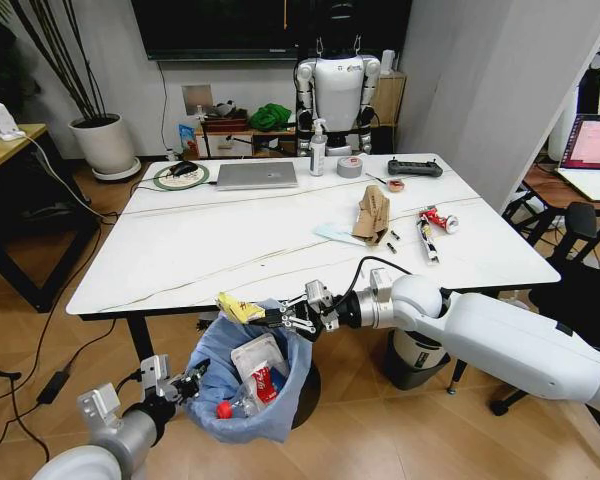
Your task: Pick up the trash bin and place the trash from the table into it.
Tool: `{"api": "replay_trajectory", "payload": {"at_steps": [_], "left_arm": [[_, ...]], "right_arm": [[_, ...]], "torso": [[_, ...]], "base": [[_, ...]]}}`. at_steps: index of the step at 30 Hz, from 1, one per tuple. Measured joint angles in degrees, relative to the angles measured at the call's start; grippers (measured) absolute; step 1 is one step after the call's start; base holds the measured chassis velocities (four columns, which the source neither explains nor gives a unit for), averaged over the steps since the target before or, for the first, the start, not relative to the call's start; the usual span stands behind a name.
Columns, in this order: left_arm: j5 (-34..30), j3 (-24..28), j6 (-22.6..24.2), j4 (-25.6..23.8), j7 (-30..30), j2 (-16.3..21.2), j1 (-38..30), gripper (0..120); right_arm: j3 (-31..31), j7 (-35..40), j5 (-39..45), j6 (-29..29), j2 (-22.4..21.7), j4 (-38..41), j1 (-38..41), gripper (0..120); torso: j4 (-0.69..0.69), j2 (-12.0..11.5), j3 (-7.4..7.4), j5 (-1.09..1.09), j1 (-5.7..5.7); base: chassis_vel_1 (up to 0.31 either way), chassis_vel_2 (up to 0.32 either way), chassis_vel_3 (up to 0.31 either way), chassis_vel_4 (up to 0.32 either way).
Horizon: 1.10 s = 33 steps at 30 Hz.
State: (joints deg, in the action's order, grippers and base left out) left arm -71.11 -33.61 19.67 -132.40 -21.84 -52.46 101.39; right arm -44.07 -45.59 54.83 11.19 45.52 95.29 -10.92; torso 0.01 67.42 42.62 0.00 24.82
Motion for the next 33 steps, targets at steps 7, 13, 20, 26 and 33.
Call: {"api": "replay_trajectory", "payload": {"at_steps": [7, 13, 20, 26, 33], "left_arm": [[-0.2, -0.1, 0.0, 0.1, -0.1, 0.4, -0.1, 0], [-0.4, -0.1, 0.0, 0.2, -0.1, 0.5, -0.4, 0], [-0.4, -0.1, 0.0, 0.3, -0.2, 0.3, -0.4, 0], [-0.4, -0.1, 0.0, 0.2, -0.3, 0.2, -0.4, 0], [-0.1, -0.3, 0.0, 0.1, -0.3, -0.1, 0.1, 0]], "right_arm": [[0.5, -0.6, -0.9, 0.6, -0.2, -0.5, -0.7, 0], [1.4, -1.3, -1.4, 1.1, -0.5, -0.7, -1.5, 23], [2.9, -1.7, -1.6, 1.2, -1.0, -0.2, -2.4, 45], [3.2, -2.0, -1.6, 1.1, -1.4, 0.2, -2.7, 51], [5.4, 0.7, -1.4, 1.0, -1.1, 0.4, -3.9, 55]], "torso": [[0.00, 0.0, 0.00, 0.00, 0.00], [0.00, 0.0, 0.00, 0.00, 0.00], [0.00, 0.0, 0.00, 0.00, 0.00], [0.00, 0.0, 0.00, 0.00, 0.00], [0.00, 0.0, 0.00, 0.00, 0.00]], "base": [[0.000, 0.000, 0.000, 0.000], [0.000, 0.000, 0.000, 0.000], [0.000, 0.000, 0.000, 0.000], [0.000, 0.000, 0.000, 0.000], [0.000, 0.000, 0.000, 0.000]]}}
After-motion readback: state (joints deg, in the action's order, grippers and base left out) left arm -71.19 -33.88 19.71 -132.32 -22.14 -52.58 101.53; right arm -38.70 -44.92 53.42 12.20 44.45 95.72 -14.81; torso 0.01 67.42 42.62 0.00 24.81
